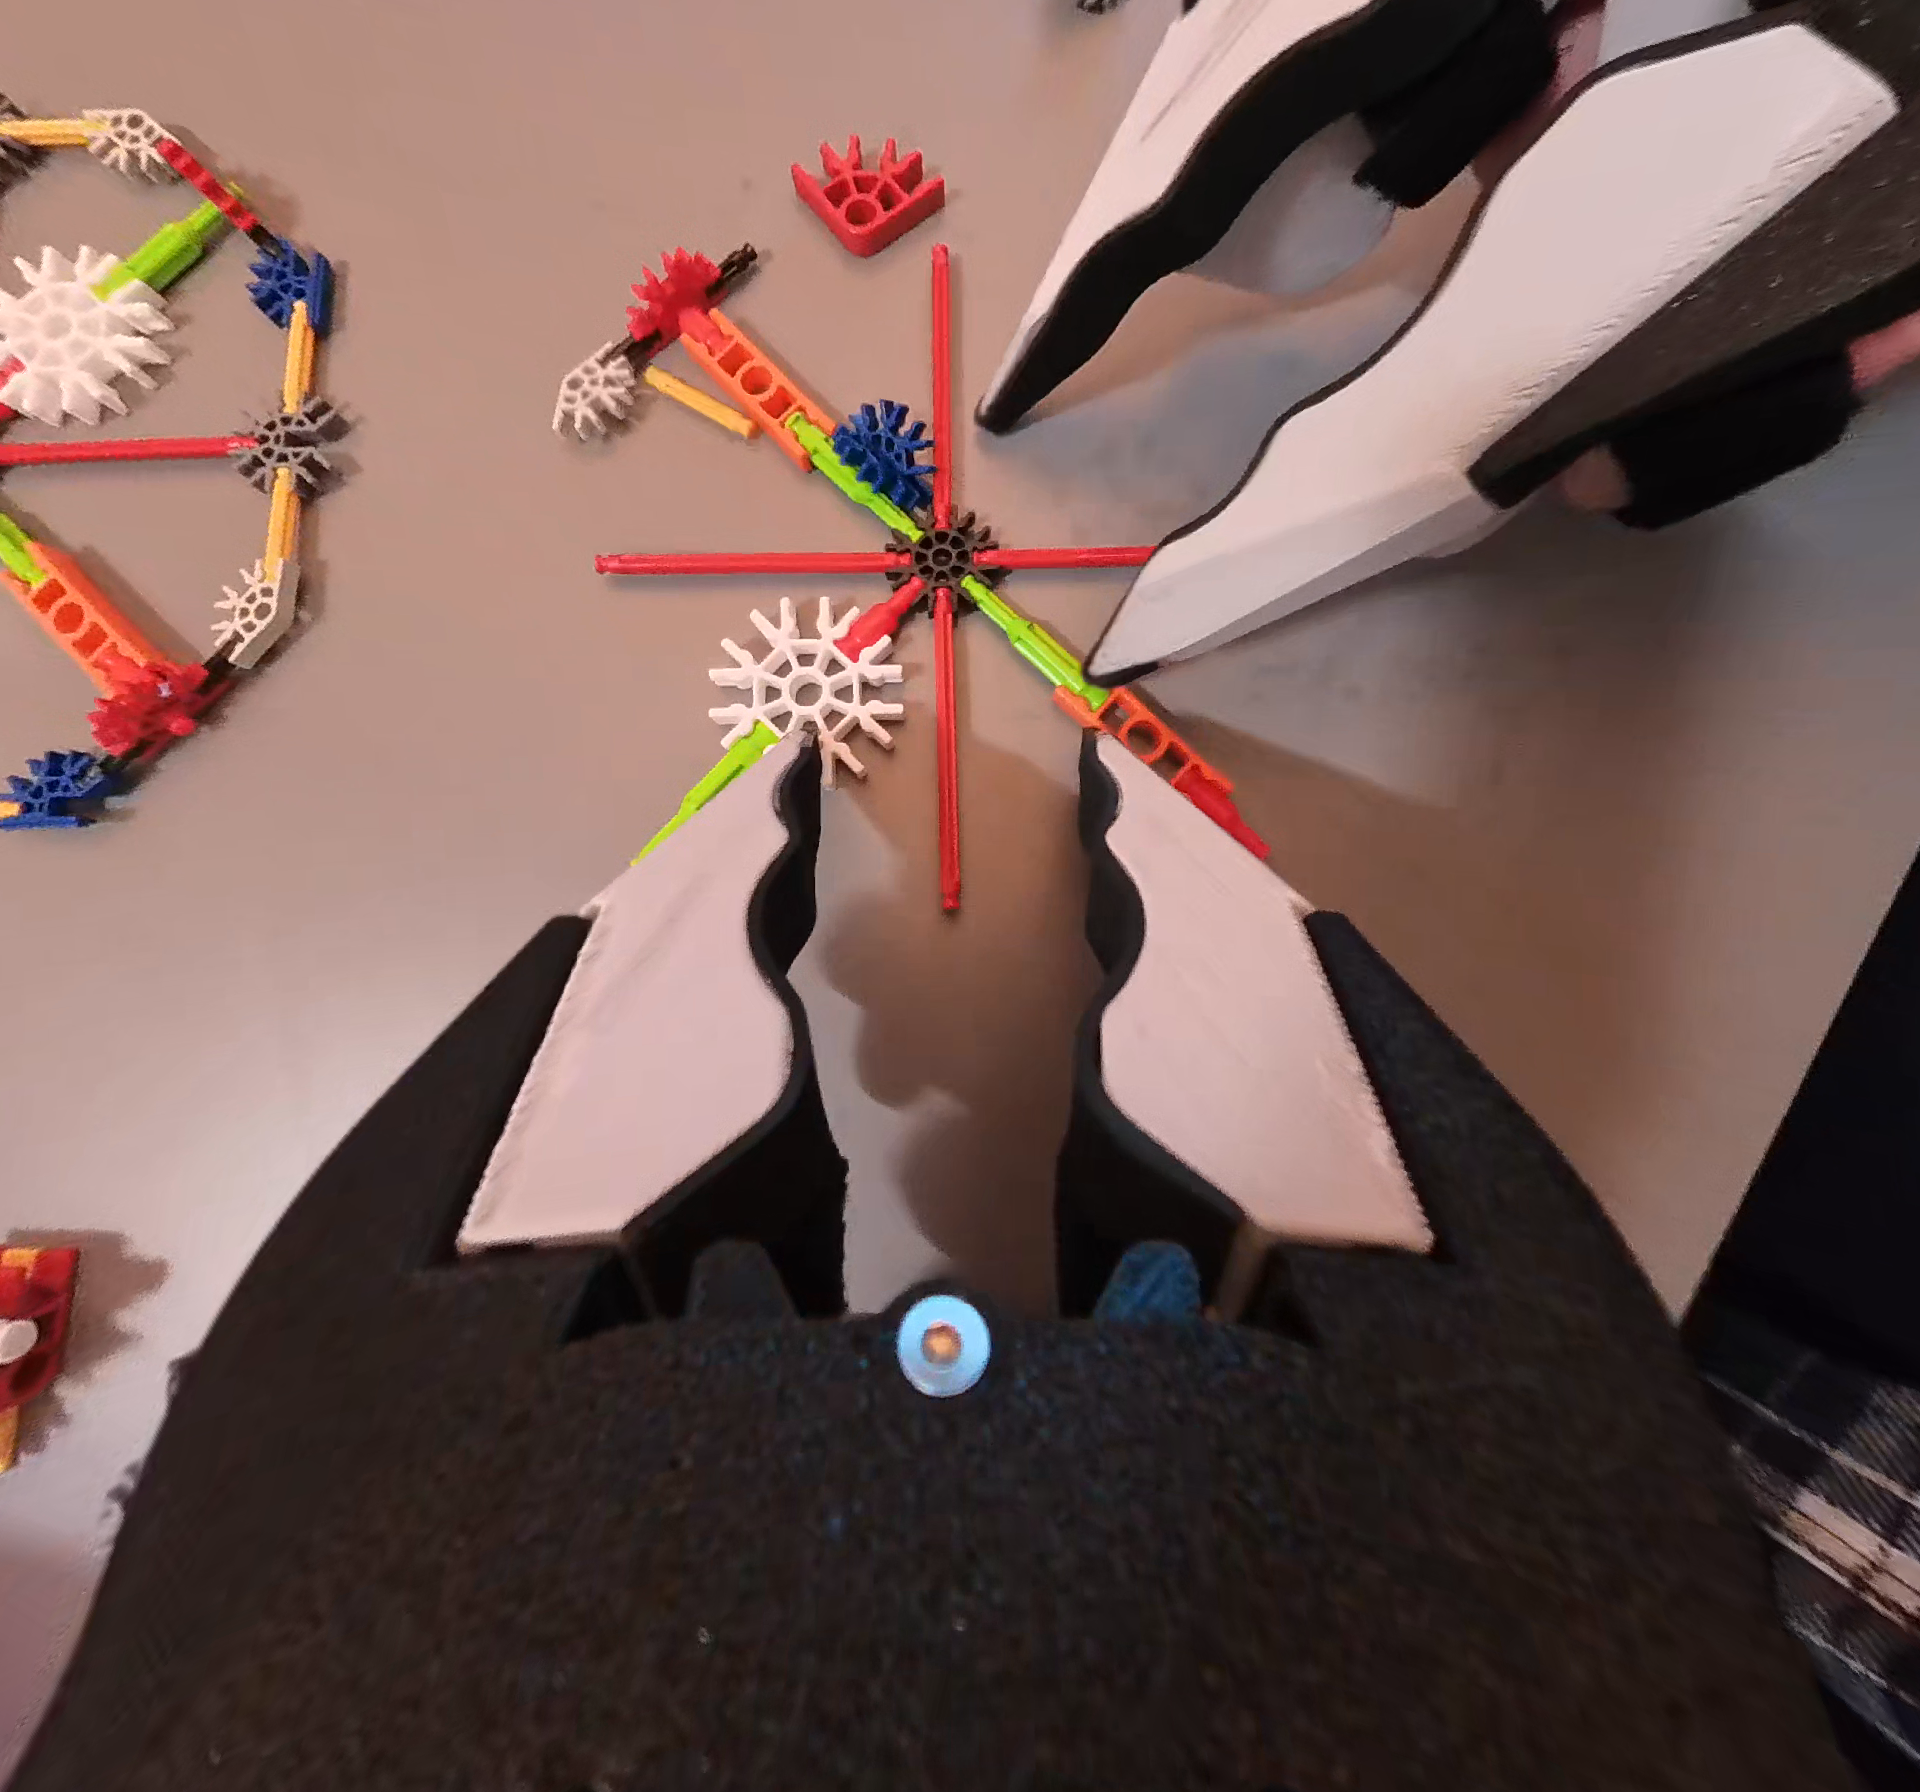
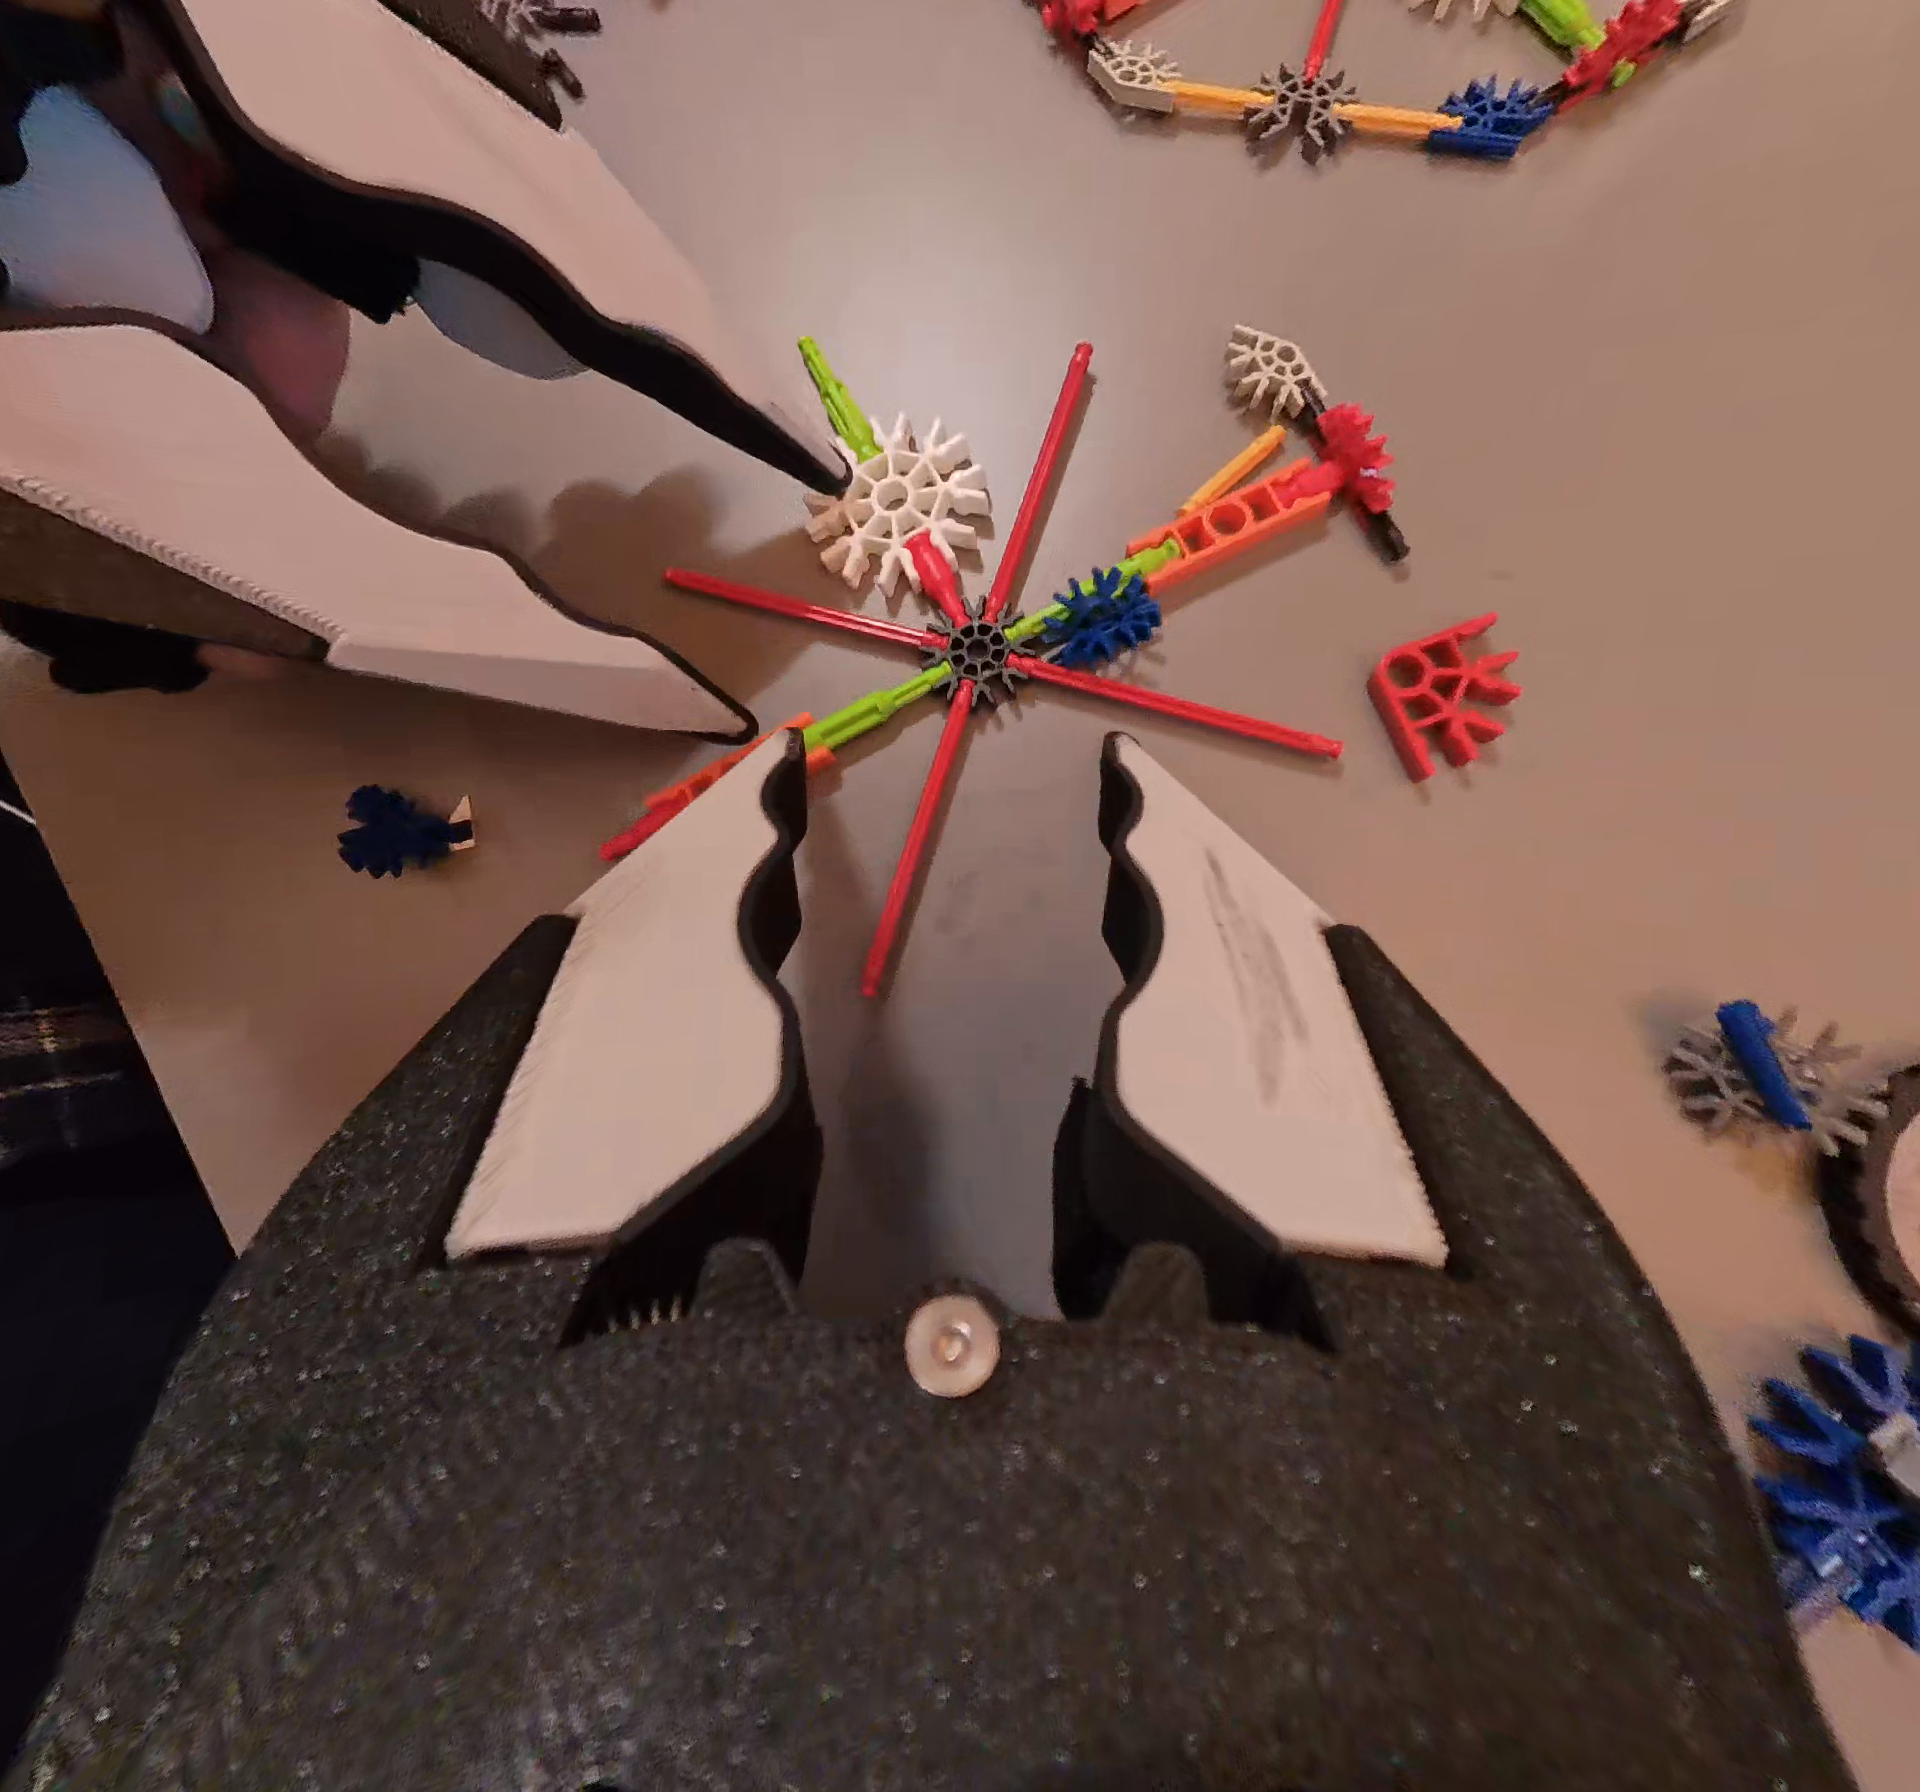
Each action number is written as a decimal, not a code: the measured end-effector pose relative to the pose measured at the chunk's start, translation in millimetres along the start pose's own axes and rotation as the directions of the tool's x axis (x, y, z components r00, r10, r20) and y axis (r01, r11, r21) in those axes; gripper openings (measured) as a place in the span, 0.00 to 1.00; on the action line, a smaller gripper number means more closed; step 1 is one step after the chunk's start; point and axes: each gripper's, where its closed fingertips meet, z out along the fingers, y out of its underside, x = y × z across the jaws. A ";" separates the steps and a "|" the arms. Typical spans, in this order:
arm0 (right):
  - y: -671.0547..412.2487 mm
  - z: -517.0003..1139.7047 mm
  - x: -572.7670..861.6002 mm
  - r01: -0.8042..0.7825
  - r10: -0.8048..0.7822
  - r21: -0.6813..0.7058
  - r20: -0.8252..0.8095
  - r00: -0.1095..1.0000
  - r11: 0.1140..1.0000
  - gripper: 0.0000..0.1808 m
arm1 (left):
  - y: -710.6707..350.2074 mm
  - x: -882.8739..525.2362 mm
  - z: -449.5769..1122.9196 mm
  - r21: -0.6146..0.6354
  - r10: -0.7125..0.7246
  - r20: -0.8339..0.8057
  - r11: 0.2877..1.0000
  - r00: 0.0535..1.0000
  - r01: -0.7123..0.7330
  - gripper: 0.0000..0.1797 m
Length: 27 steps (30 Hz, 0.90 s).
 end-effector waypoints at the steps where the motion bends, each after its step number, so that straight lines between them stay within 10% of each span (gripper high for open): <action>1: -1.2 1.2 -2.0 0.003 -0.003 0.001 0.011 1.000 1.000 0.30 | 0.9 1.4 -1.0 -0.001 -0.004 -0.003 1.000 1.000 0.004 0.27; 27: -10.0 -1.7 -6.2 0.058 -0.058 -0.003 0.078 0.995 0.998 0.25 | 14.5 -23.3 -29.7 0.031 -0.096 0.094 0.995 0.991 0.093 0.24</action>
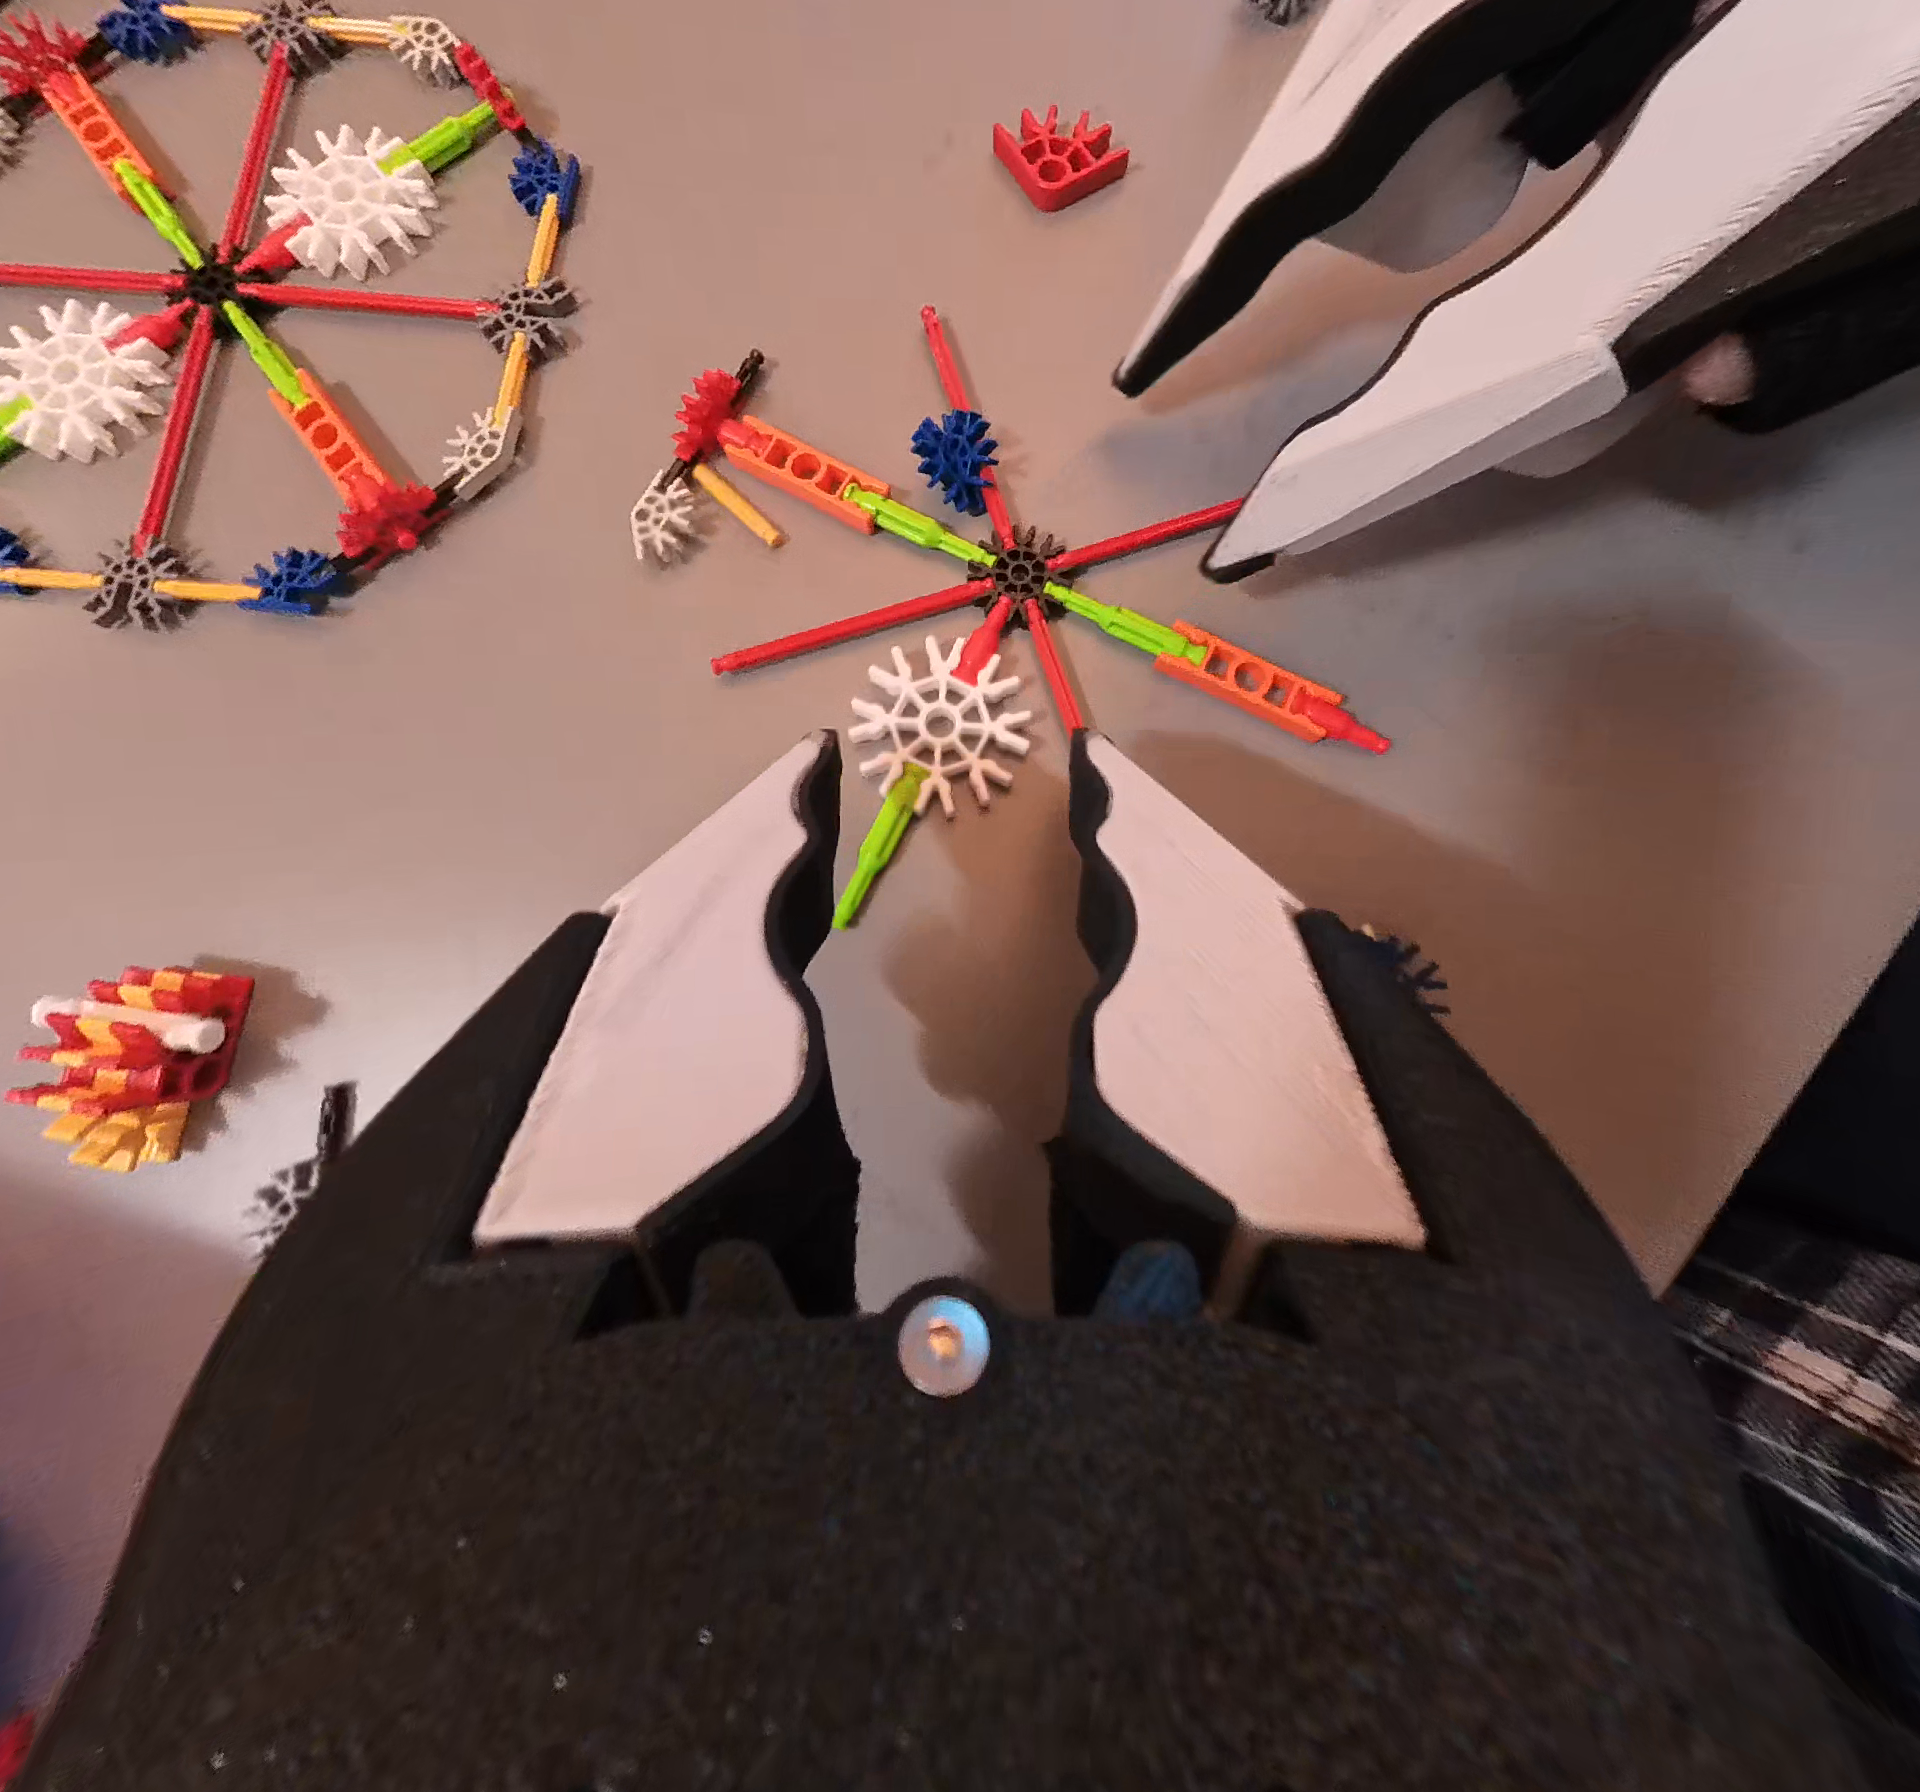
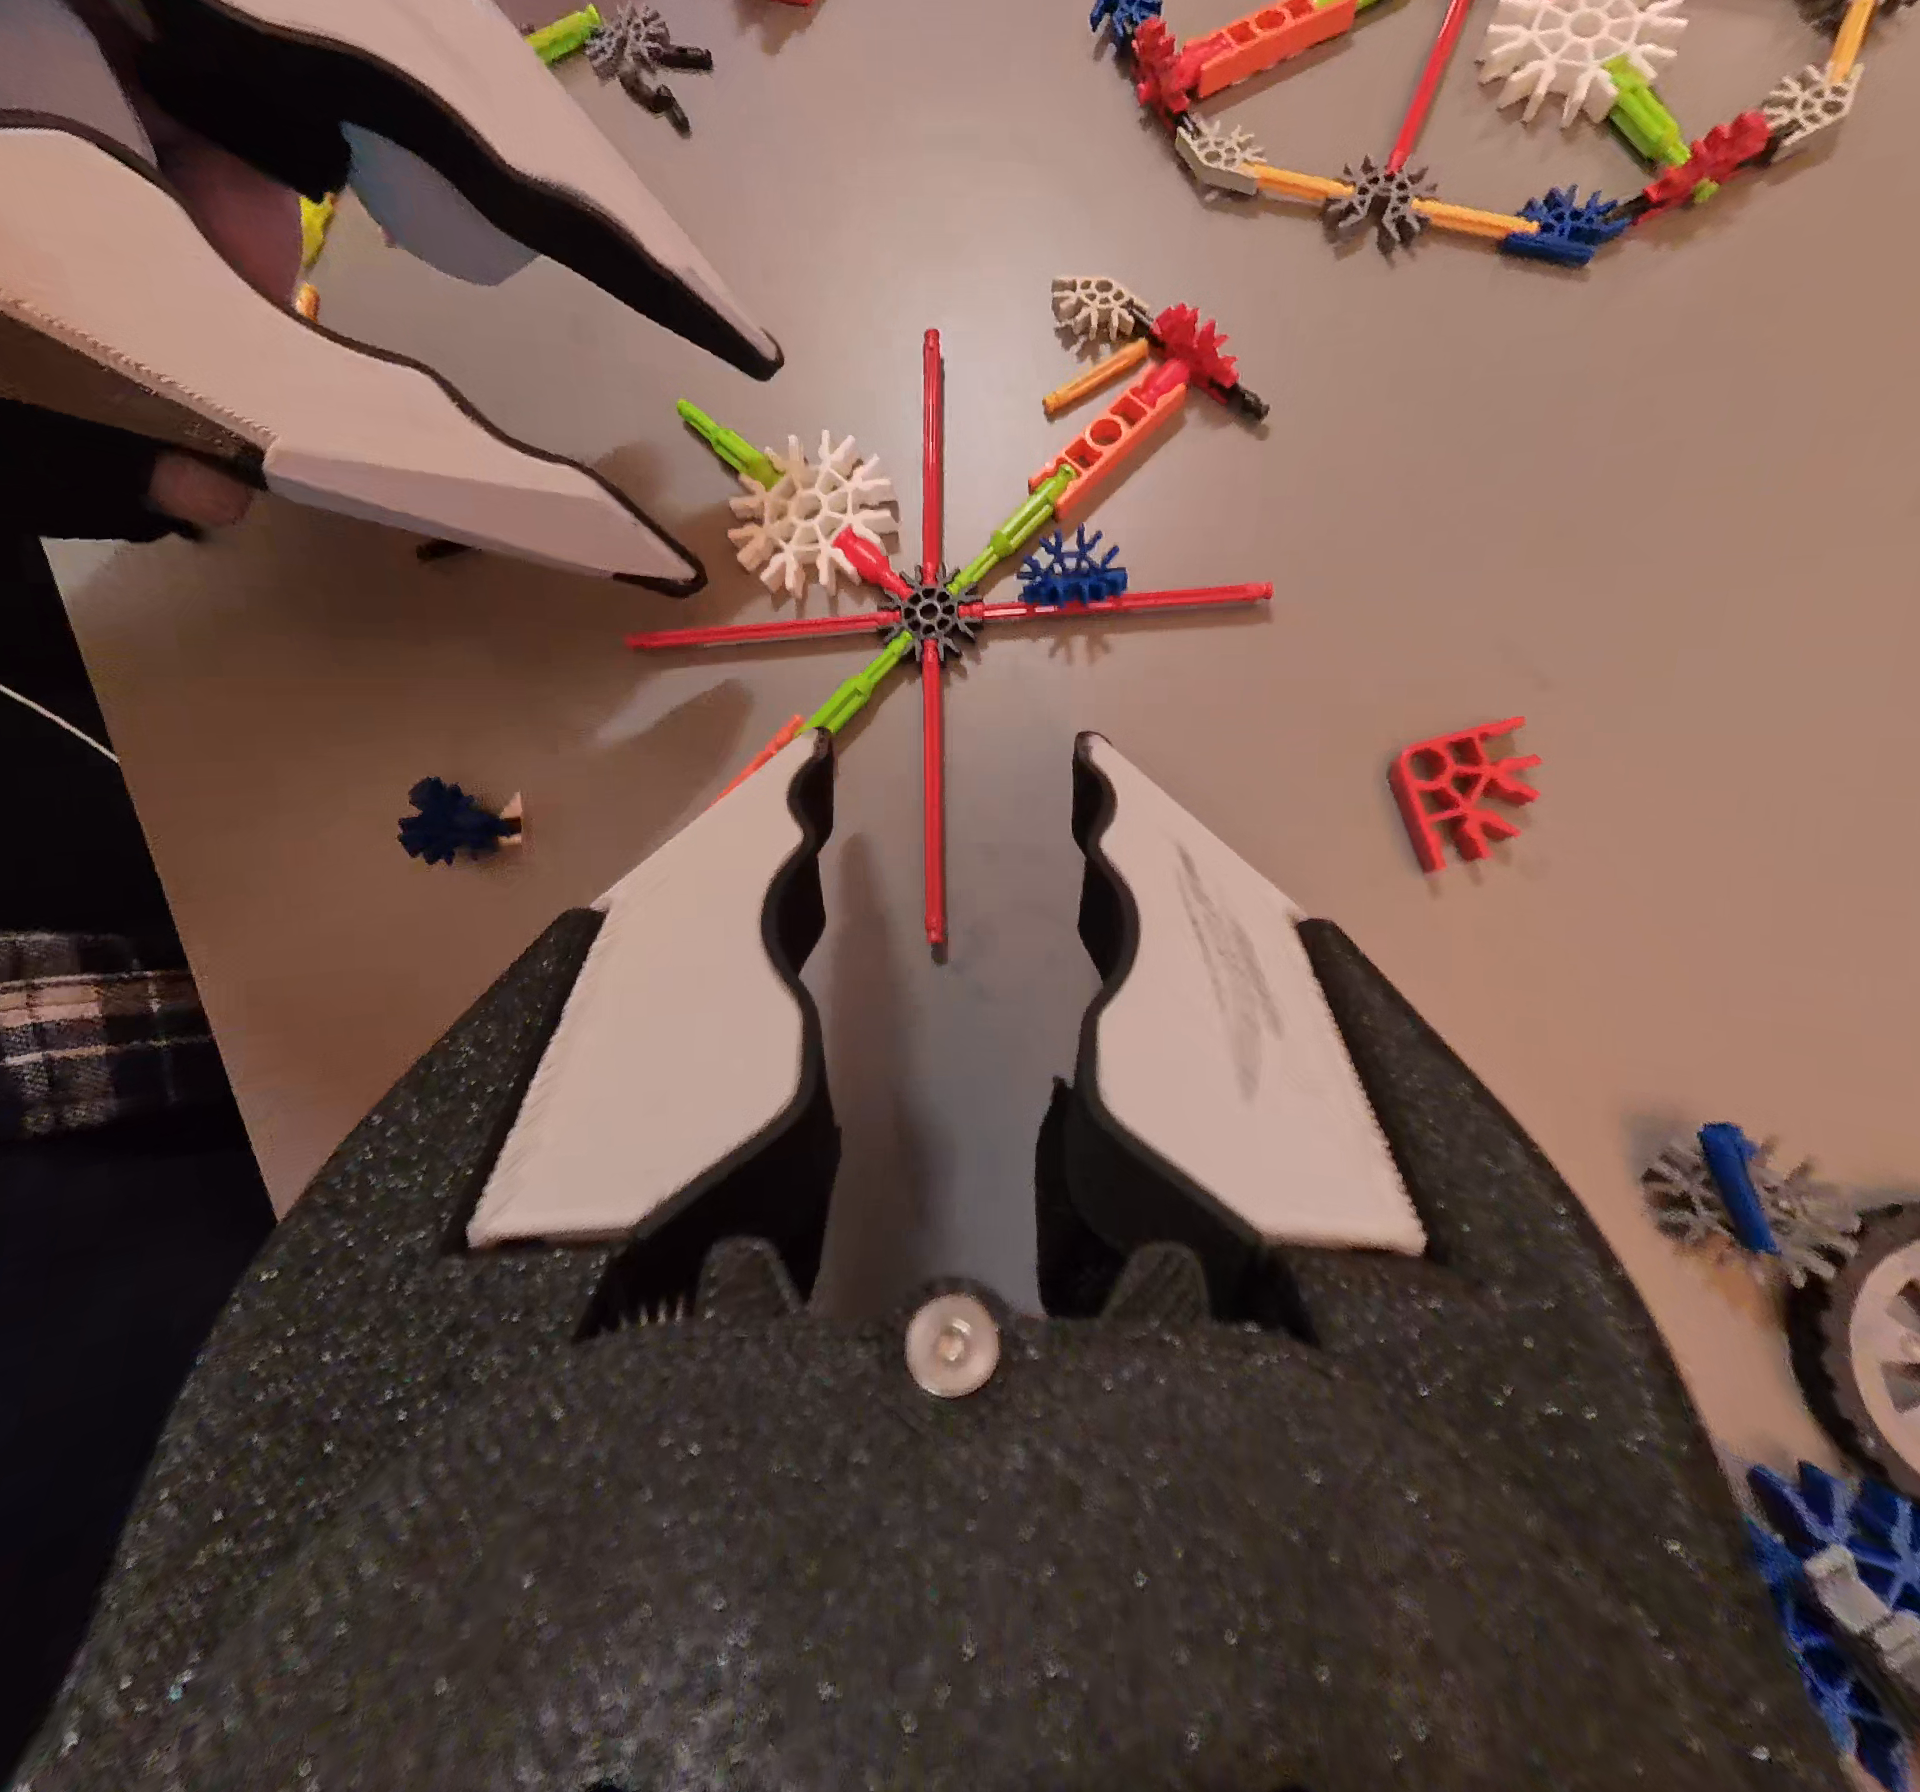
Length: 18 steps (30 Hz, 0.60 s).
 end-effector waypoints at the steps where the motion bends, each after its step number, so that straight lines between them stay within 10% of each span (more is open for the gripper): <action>1: 2.9 0.2 0.0 -0.001 0.001 -0.006 0.005 1.000 1.000 0.24 | -0.3 0.9 2.7 -0.006 0.006 -0.005 1.000 1.000 -0.006 0.23; 18: 1.3 11.1 -19.4 0.038 -0.039 0.011 0.111 0.993 0.999 0.13 | 19.8 -37.7 -27.4 -0.036 -0.109 0.098 0.993 0.989 0.113 0.18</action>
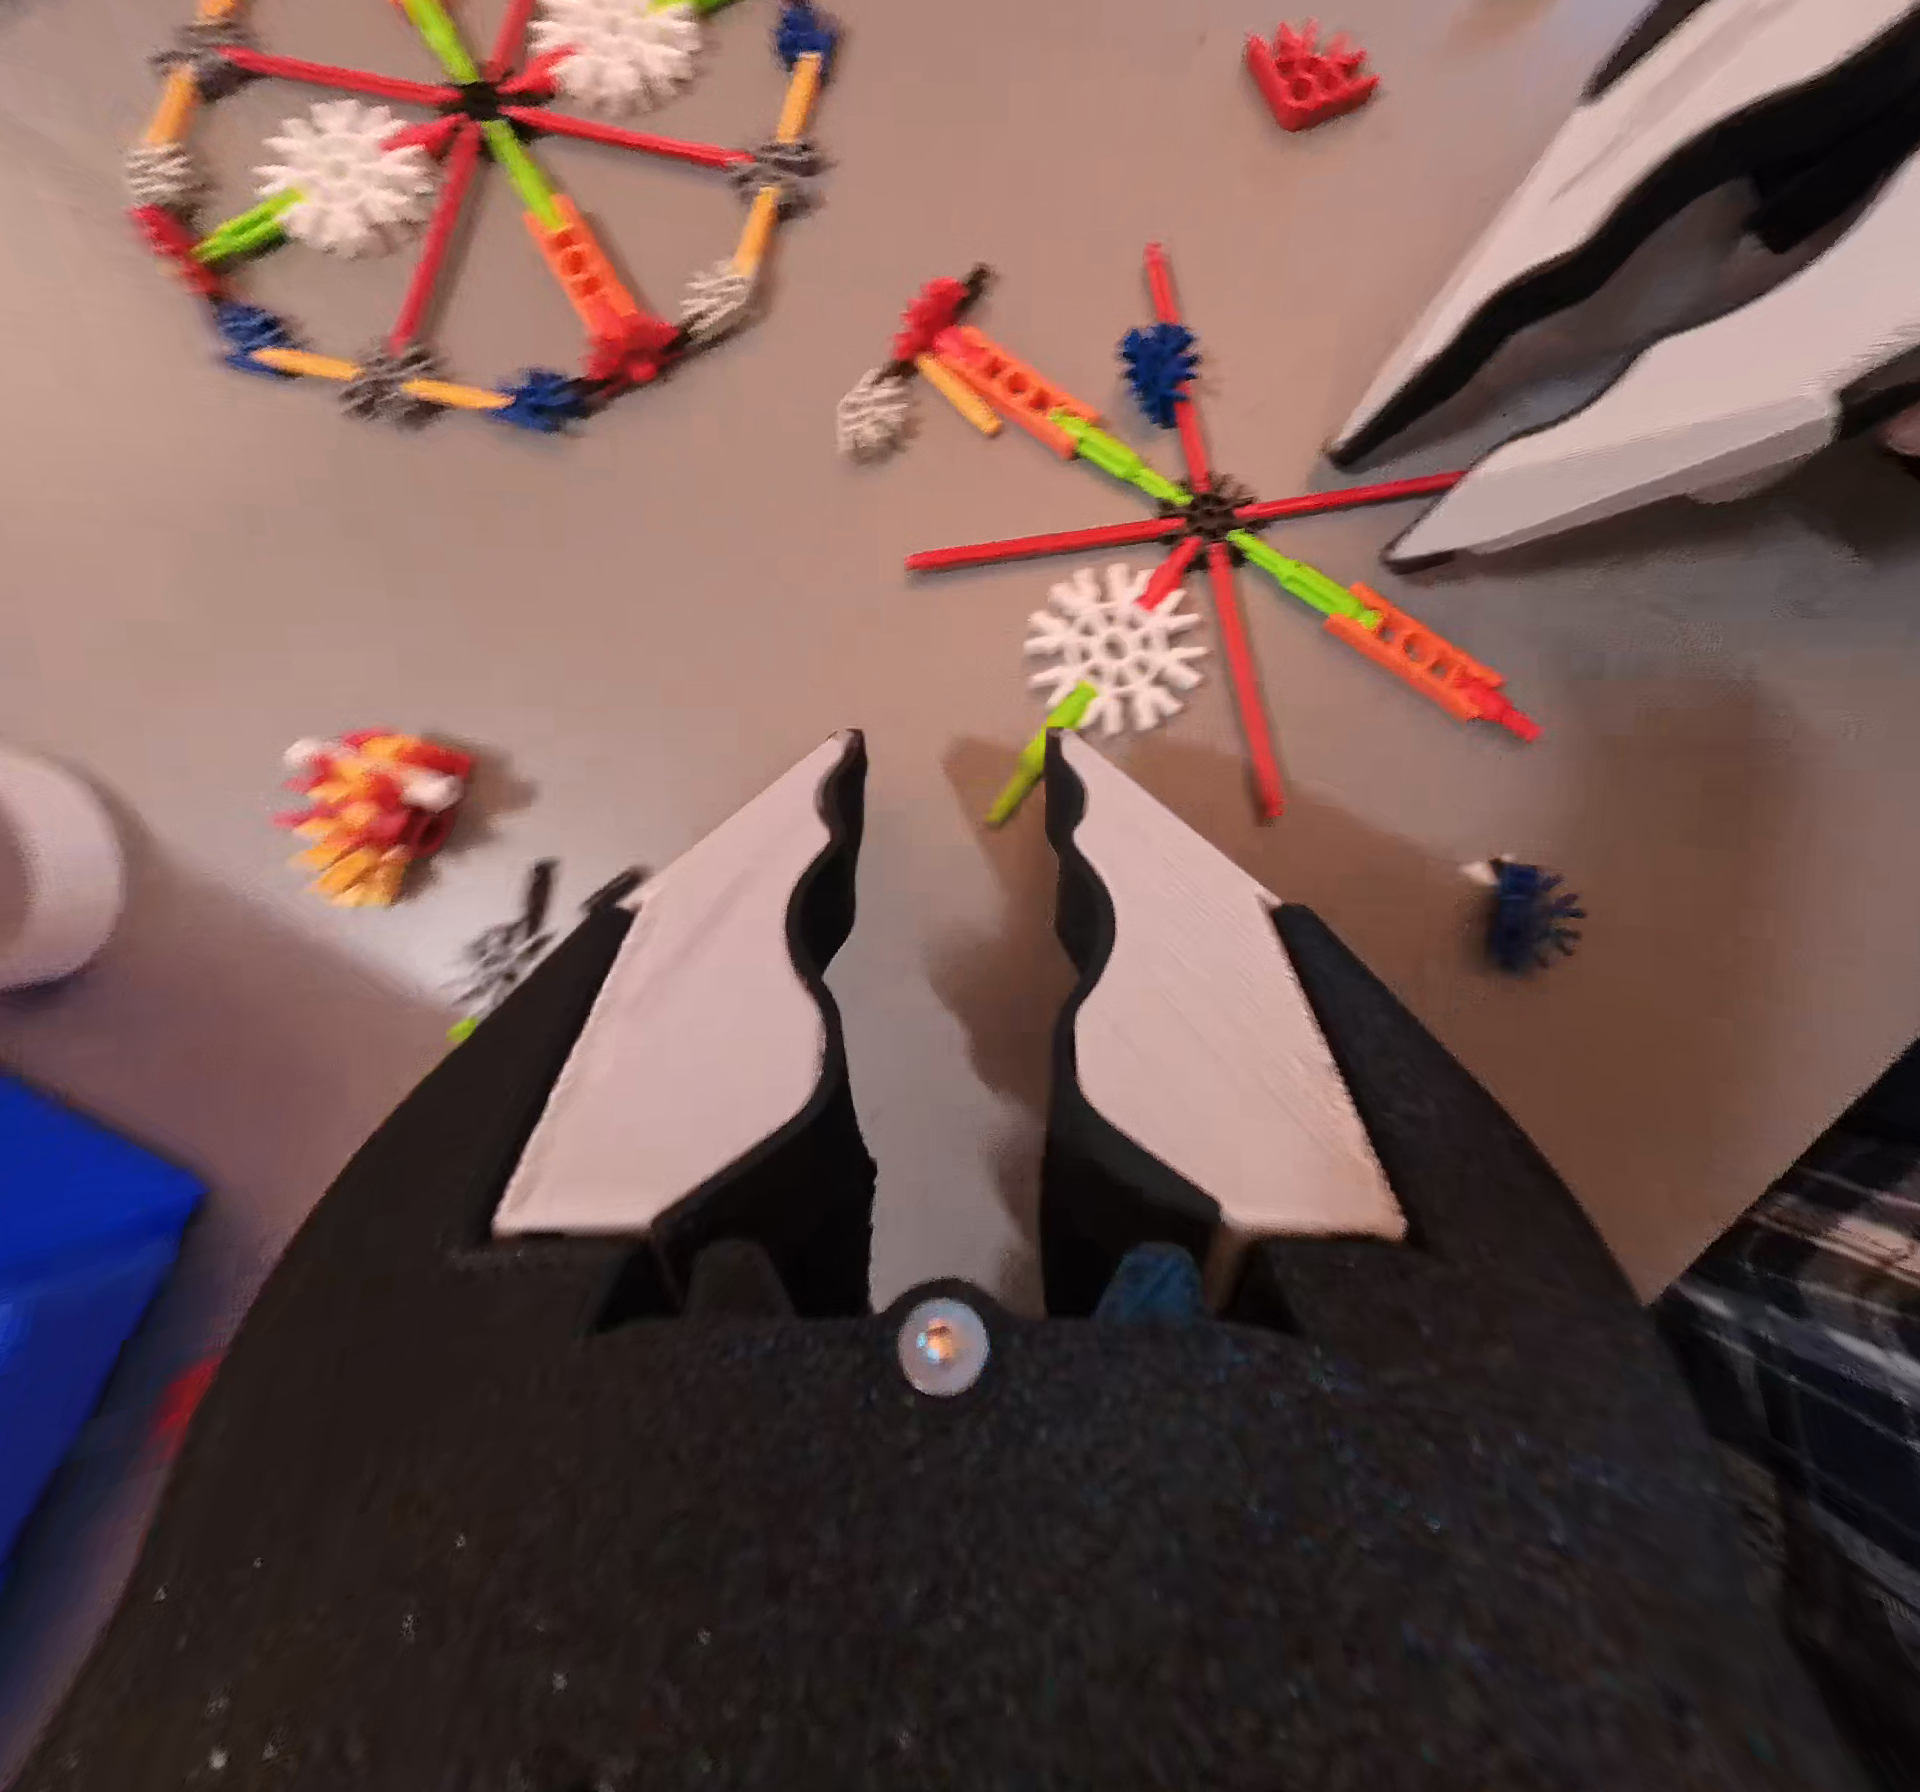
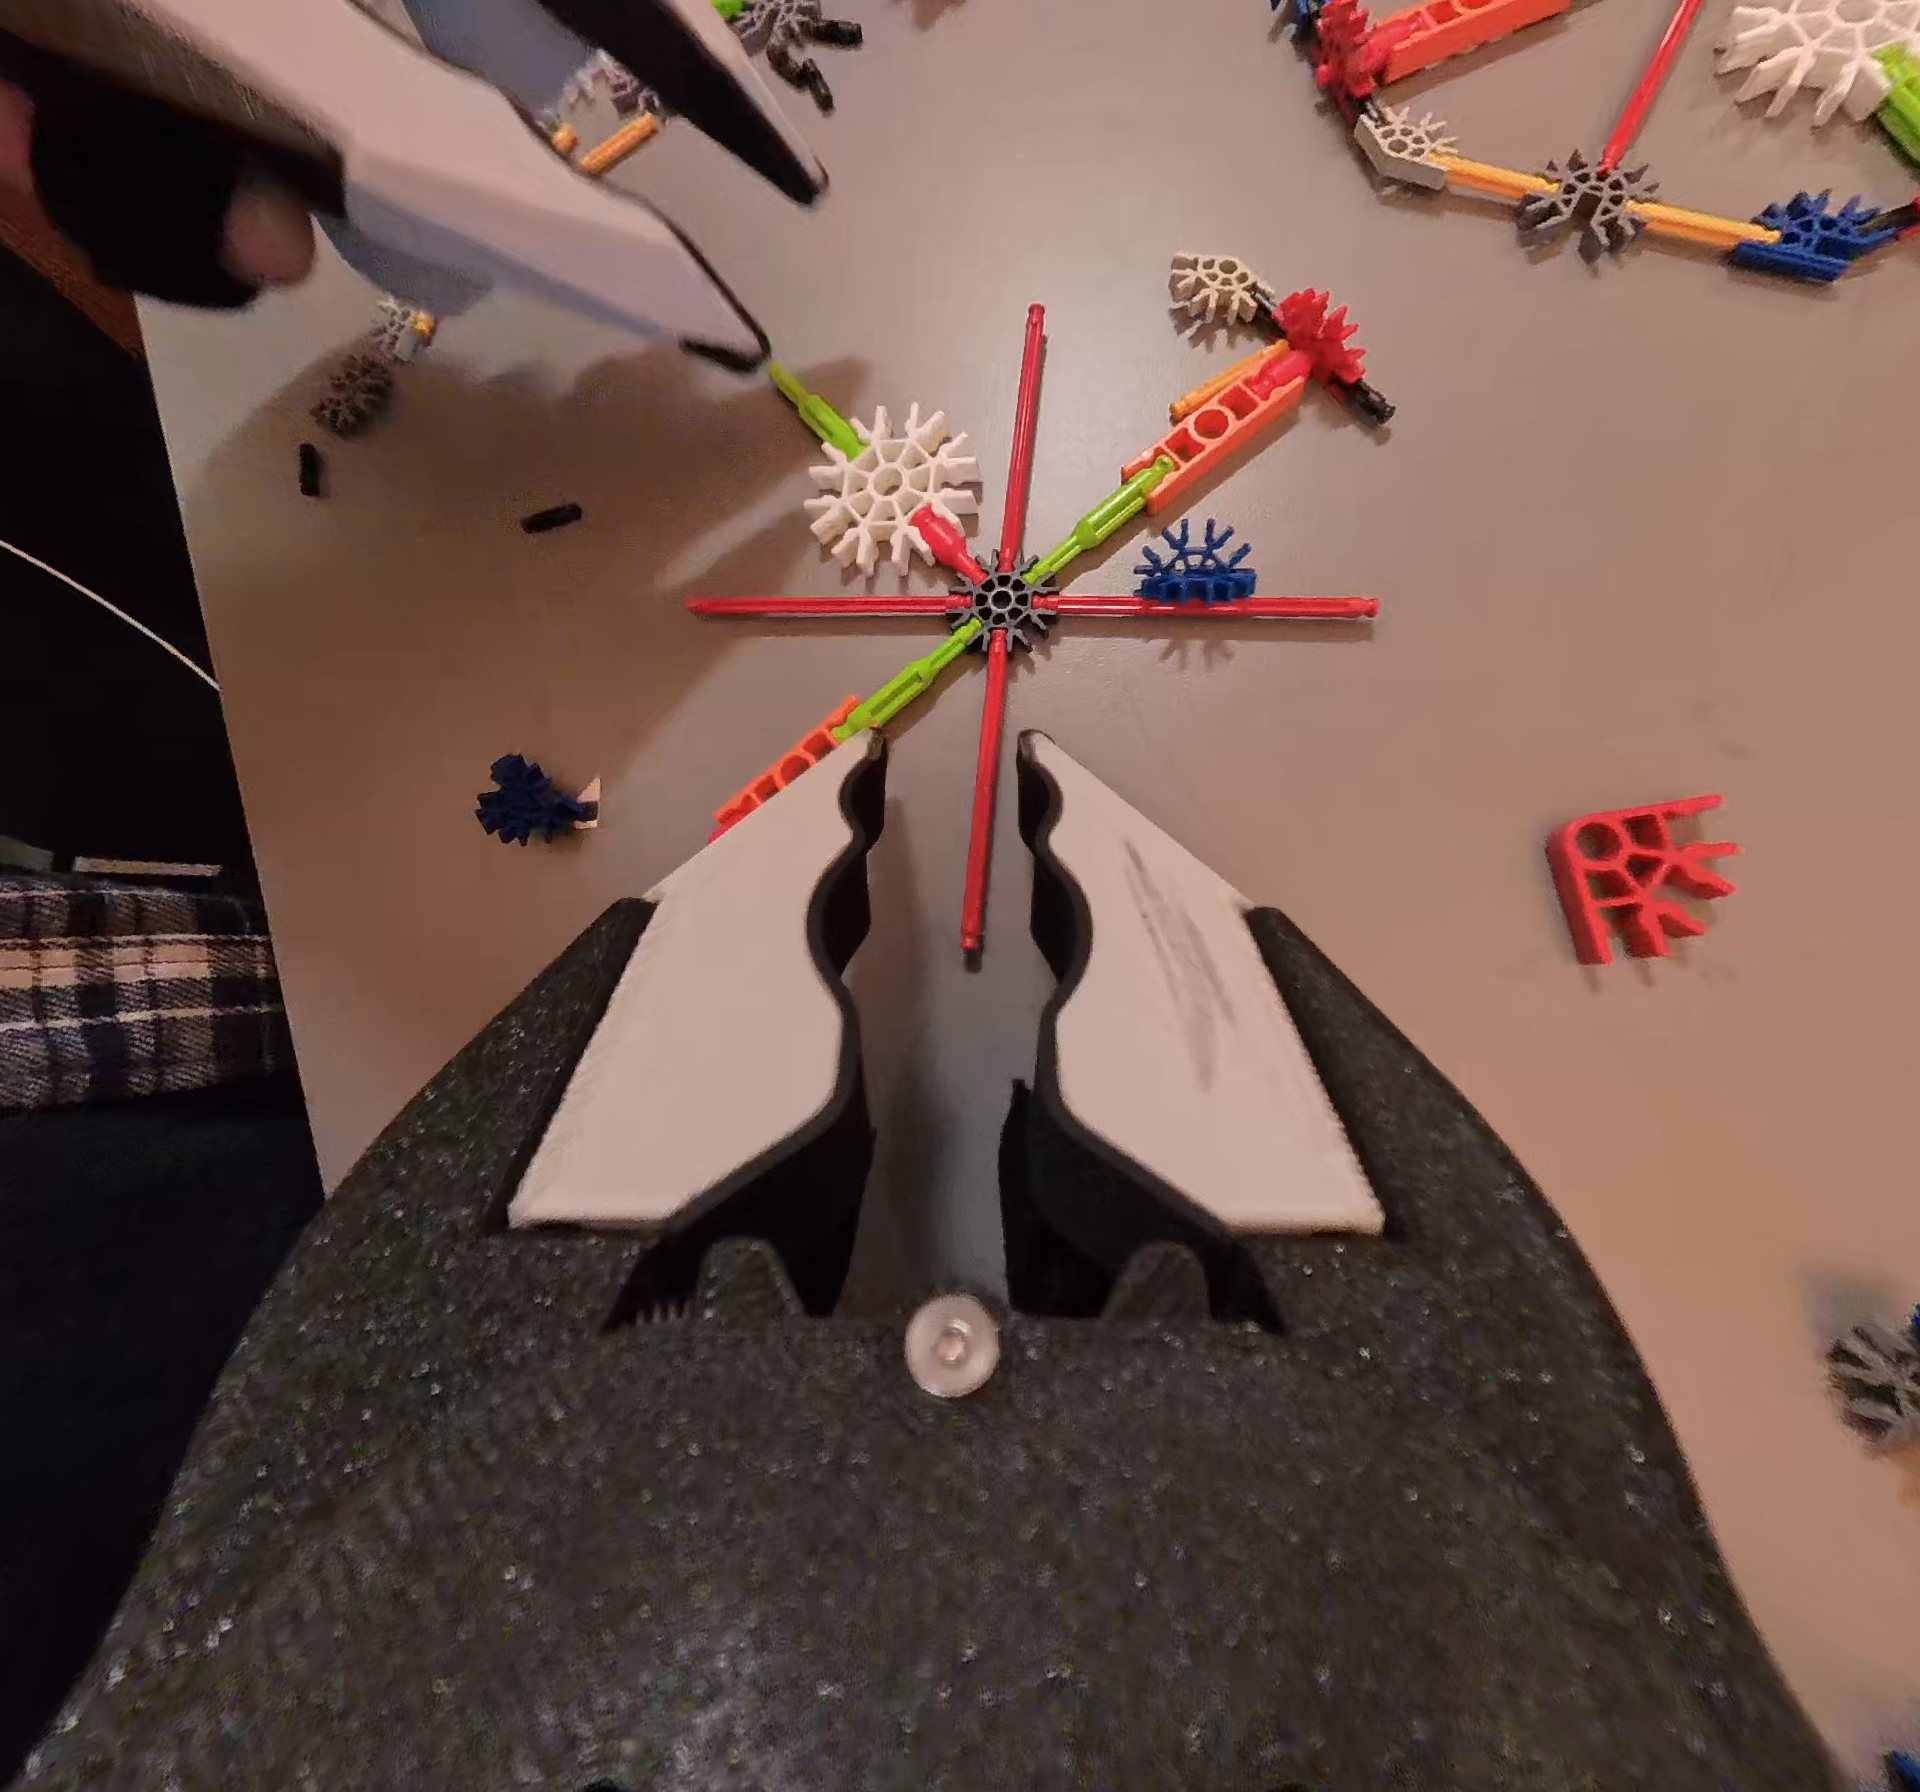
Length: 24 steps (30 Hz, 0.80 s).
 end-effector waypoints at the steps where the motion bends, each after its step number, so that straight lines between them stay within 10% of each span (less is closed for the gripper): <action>1: -0.3 -0.5 0.3 -0.002 0.002 0.004 0.004 1.000 1.000 0.13 | 3.6 -11.1 -5.9 -0.004 -0.019 0.028 1.000 0.999 0.019 0.18; 24: -2.0 -2.3 1.3 -0.023 0.022 0.032 0.032 0.999 0.999 0.13 | 97.9 -88.9 -47.4 -0.149 -0.179 0.173 0.967 0.968 0.206 0.21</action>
